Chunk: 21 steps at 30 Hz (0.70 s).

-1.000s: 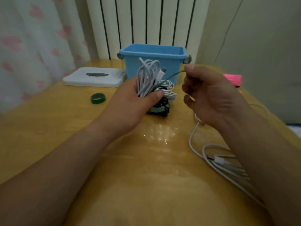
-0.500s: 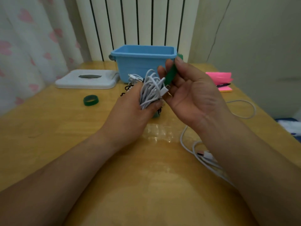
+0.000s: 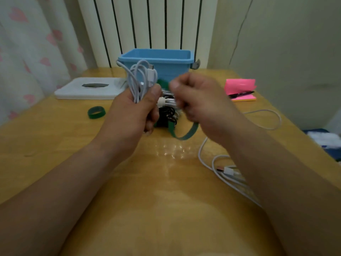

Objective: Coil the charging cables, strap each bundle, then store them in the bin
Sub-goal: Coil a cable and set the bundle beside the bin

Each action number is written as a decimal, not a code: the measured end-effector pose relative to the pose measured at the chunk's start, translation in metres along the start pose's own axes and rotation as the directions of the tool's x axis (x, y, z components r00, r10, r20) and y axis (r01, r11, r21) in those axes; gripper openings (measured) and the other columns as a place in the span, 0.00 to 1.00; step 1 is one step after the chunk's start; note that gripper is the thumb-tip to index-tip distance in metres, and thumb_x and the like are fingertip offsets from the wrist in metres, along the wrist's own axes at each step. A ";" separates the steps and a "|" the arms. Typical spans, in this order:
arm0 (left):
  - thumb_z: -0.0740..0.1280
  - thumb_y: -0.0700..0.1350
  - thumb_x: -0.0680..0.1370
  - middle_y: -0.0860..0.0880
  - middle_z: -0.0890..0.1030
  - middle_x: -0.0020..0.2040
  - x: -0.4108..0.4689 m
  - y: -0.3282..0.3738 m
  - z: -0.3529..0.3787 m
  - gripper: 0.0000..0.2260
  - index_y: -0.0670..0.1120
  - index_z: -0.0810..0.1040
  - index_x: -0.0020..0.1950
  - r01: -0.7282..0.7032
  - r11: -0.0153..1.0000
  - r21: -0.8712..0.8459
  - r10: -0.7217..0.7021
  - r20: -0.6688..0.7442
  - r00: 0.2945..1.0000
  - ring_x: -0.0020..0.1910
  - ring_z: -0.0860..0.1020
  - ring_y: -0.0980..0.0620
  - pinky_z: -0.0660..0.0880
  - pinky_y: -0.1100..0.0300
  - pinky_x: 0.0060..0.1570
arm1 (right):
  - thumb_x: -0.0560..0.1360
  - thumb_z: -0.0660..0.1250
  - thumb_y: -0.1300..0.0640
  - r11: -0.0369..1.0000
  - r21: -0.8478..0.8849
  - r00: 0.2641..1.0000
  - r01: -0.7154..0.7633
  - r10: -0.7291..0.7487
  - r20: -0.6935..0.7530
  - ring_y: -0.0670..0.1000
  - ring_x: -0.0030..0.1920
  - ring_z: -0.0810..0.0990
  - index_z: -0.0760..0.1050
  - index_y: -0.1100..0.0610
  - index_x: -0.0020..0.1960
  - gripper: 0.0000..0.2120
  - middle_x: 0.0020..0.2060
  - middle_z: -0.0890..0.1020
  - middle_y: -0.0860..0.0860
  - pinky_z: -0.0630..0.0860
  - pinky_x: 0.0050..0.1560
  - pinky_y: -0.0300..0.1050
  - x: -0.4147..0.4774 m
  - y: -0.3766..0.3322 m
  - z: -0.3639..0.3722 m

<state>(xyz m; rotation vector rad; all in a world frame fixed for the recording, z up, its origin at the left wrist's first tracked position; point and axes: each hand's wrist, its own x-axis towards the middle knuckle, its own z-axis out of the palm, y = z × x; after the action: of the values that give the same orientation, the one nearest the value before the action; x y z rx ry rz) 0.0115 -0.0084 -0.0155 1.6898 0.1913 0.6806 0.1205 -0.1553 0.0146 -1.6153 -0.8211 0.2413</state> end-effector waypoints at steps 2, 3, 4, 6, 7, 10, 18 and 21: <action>0.66 0.51 0.87 0.45 0.78 0.37 0.001 -0.002 0.000 0.12 0.44 0.80 0.51 -0.013 1.000 -0.012 0.013 0.021 1.000 0.30 0.71 0.49 0.70 0.55 0.29 | 0.84 0.69 0.55 0.997 -0.076 0.999 0.001 0.002 0.040 0.38 0.26 0.72 0.80 0.55 0.50 0.05 0.30 0.77 0.45 0.67 0.27 0.31 -0.004 0.004 0.013; 0.66 0.50 0.87 0.44 0.79 0.38 0.002 -0.002 0.000 0.11 0.45 0.80 0.50 -0.018 1.000 -0.016 0.019 0.019 1.000 0.30 0.71 0.49 0.70 0.55 0.29 | 0.84 0.68 0.55 0.997 -0.082 0.999 -0.008 0.012 0.053 0.39 0.26 0.72 0.80 0.56 0.51 0.05 0.30 0.78 0.45 0.67 0.28 0.32 -0.005 0.005 0.016; 0.66 0.49 0.87 0.44 0.79 0.38 0.002 -0.002 -0.002 0.10 0.45 0.79 0.50 -0.020 1.000 -0.017 0.020 0.007 1.000 0.30 0.71 0.49 0.70 0.55 0.29 | 0.84 0.68 0.56 0.997 -0.073 0.997 -0.028 0.033 0.071 0.39 0.26 0.72 0.80 0.57 0.52 0.05 0.31 0.79 0.46 0.67 0.28 0.32 -0.005 0.005 0.016; 0.66 0.48 0.87 0.46 0.78 0.37 0.004 -0.001 -0.006 0.09 0.45 0.78 0.51 -0.017 0.999 -0.030 0.016 -0.023 1.000 0.30 0.71 0.50 0.70 0.56 0.29 | 0.84 0.68 0.55 0.996 -0.061 0.991 -0.071 0.077 0.113 0.39 0.26 0.72 0.80 0.56 0.53 0.05 0.32 0.80 0.47 0.68 0.29 0.34 -0.006 0.005 0.014; 0.66 0.48 0.87 0.47 0.77 0.36 0.004 0.000 -0.006 0.08 0.46 0.76 0.51 -0.004 0.999 -0.040 0.003 -0.028 1.000 0.30 0.71 0.51 0.70 0.56 0.29 | 0.84 0.68 0.54 0.992 -0.102 0.989 -0.077 0.089 0.117 0.40 0.27 0.73 0.81 0.55 0.51 0.06 0.32 0.80 0.47 0.69 0.31 0.36 -0.007 0.006 0.014; 0.65 0.49 0.88 0.48 0.76 0.34 0.005 0.002 -0.005 0.09 0.47 0.75 0.51 0.073 0.988 -0.137 -0.077 -0.018 0.997 0.29 0.71 0.51 0.70 0.58 0.28 | 0.83 0.70 0.52 0.970 -0.244 1.000 -0.024 0.026 0.003 0.41 0.31 0.75 0.82 0.52 0.47 0.07 0.31 0.79 0.44 0.72 0.38 0.41 -0.004 0.008 0.013; 0.62 0.30 0.82 0.57 0.72 0.28 0.002 0.000 -0.003 0.17 0.49 0.72 0.40 -0.013 0.933 0.360 -0.047 0.159 0.986 0.26 0.73 0.62 0.67 0.71 0.28 | 0.82 0.71 0.56 0.997 0.044 0.970 0.069 -0.077 0.230 0.43 0.30 0.77 0.82 0.56 0.48 0.06 0.32 0.80 0.48 0.76 0.35 0.37 -0.020 -0.003 0.035; 0.63 0.30 0.81 0.61 0.70 0.36 -0.006 0.013 0.000 0.19 0.54 0.70 0.42 -0.062 0.886 0.459 -0.040 0.209 0.977 0.37 0.75 0.72 0.67 0.78 0.38 | 0.79 0.75 0.50 0.982 -0.165 0.995 0.093 -0.087 0.047 0.49 0.42 0.84 0.84 0.52 0.43 0.08 0.37 0.86 0.47 0.83 0.48 0.51 -0.016 0.011 0.045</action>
<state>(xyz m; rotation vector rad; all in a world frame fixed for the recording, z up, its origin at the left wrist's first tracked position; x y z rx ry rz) 0.0035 -0.0140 -0.0049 2.2135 0.2025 0.4760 0.0873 -0.1298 -0.0110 -1.7294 -0.9641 0.1435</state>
